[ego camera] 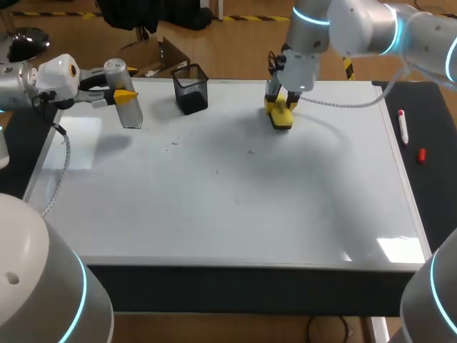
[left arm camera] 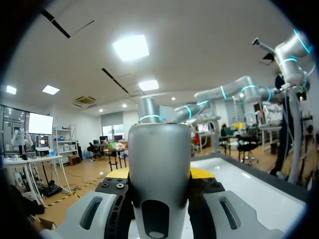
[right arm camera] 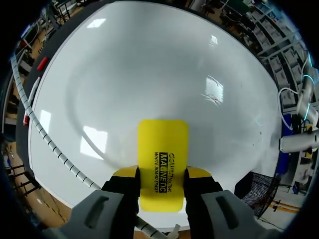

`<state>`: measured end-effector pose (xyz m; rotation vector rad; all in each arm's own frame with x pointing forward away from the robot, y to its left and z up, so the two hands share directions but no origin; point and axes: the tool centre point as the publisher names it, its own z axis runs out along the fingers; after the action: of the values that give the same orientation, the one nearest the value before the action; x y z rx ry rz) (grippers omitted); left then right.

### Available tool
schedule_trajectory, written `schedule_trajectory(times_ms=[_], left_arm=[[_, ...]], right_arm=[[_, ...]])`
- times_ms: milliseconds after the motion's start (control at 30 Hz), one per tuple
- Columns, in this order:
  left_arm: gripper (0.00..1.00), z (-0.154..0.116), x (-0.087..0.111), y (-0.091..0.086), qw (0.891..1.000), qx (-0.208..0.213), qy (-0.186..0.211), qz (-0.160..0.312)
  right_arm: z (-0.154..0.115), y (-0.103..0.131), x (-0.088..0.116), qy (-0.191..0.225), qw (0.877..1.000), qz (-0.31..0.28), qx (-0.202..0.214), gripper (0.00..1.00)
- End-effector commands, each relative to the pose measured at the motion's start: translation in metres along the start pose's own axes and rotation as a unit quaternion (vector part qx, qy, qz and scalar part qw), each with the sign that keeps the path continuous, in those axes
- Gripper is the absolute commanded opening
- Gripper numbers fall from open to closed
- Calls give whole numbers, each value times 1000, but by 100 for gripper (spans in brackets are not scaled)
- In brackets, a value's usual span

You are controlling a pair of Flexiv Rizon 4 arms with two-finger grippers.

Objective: Pick up the inspection probe, press it on each red-marked spot on the whiteboard one by one, put down the probe, pick up the eraser, and wipe off all the red marks.

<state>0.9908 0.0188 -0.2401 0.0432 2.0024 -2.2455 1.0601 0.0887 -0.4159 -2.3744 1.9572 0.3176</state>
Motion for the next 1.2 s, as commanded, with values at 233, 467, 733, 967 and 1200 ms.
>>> schedule_trajectory(times_ms=[233, 467, 733, 967, 1200], left_arm=[[0, 0, 0, -1, 1000, 0, 0, 1], [0, 0, 0, -1, 1000, 0, 0, 1], [0, 0, 0, -1, 1000, 0, 0, 1], [0, 0, 0, -1, 1000, 0, 0, 1], [0, 0, 0, -1, 1000, 0, 0, 1]], right_arm=[[5, -8, 1, -11, 1000, 5, -7, 0], [6, -51, -4, -11, 1000, -10, 3, 0], [15, -81, -13, -2, 1000, -9, -3, 0], [12, -95, -20, -13, 1000, 11, -2, 0], [18, -99, -32, 10, 999, 37, -19, 0]])
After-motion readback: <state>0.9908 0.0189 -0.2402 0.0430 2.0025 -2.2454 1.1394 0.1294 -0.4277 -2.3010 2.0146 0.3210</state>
